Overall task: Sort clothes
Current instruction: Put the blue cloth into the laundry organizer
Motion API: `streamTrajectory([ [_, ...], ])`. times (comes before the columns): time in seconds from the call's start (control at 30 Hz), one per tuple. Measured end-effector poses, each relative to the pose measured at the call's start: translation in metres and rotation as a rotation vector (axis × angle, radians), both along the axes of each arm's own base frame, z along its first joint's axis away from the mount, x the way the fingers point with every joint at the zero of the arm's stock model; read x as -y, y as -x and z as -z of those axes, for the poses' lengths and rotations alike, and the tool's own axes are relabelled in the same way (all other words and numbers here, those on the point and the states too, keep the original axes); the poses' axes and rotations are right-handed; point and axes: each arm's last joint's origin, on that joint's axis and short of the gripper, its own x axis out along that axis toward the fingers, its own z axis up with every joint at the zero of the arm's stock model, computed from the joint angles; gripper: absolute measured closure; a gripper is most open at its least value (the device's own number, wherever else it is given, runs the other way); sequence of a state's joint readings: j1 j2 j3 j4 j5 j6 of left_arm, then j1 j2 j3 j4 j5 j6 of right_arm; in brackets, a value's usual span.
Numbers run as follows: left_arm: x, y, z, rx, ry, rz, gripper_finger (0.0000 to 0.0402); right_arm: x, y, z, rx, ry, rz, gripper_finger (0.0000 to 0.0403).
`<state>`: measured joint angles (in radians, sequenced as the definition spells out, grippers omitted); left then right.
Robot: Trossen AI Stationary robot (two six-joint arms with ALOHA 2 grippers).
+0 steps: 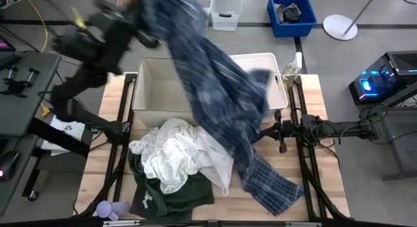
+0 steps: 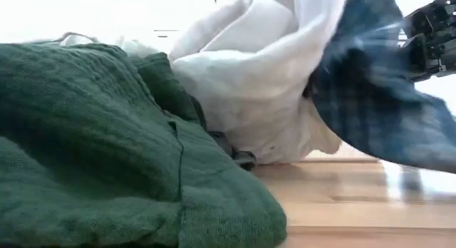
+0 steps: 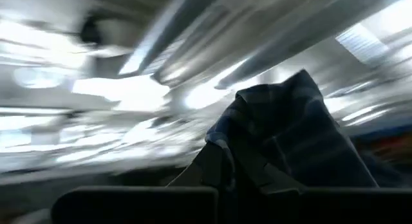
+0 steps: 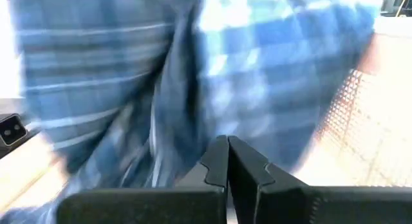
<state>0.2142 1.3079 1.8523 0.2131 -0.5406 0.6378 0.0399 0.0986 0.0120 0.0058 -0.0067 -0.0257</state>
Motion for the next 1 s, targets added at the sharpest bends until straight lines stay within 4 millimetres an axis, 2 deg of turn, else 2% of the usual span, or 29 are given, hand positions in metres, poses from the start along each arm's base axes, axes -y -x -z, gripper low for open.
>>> streamTrajectory([
  [0.1, -0.006, 0.034, -0.004, -0.042, 0.076, -0.214, 0.0401, 0.000, 0.000, 0.000, -0.001, 0.000, 0.000, 0.0402],
  [0.17, -0.010, 0.044, -0.001, -0.089, 0.135, -0.327, 0.0402, 0.000, 0.000, 0.000, 0.000, 0.000, 0.000, 0.0402],
  [0.27, -0.022, 0.044, 0.010, -0.217, 0.244, -0.499, 0.0401, 0.000, 0.000, 0.000, -0.001, 0.000, 0.000, 0.0402],
  [0.37, -0.040, 0.026, 0.038, -0.436, 0.355, -0.596, 0.0401, 0.000, 0.000, 0.000, 0.000, 0.000, 0.000, 0.0402],
  [0.47, -0.057, 0.003, 0.079, -0.667, 0.494, -0.564, 0.0401, 0.000, 0.000, 0.000, -0.001, 0.000, 0.000, 0.0402],
  [0.63, -0.079, -0.022, 0.149, -0.984, 0.825, -0.434, 0.0400, 0.000, 0.000, 0.000, -0.001, 0.000, 0.000, 0.0402],
  [0.73, -0.090, -0.042, 0.189, -1.094, 1.001, -0.340, 0.0386, 0.000, 0.000, 0.000, -0.001, 0.000, 0.000, 0.0402],
  [0.87, -0.094, -0.059, 0.216, -1.135, 1.125, -0.231, 0.0350, 0.000, 0.000, 0.000, -0.001, 0.000, 0.000, 0.0402],
  [1.0, -0.090, -0.063, 0.221, -1.128, 1.194, -0.114, 0.0307, 0.000, 0.000, 0.000, -0.001, 0.000, 0.000, 0.0402],
])
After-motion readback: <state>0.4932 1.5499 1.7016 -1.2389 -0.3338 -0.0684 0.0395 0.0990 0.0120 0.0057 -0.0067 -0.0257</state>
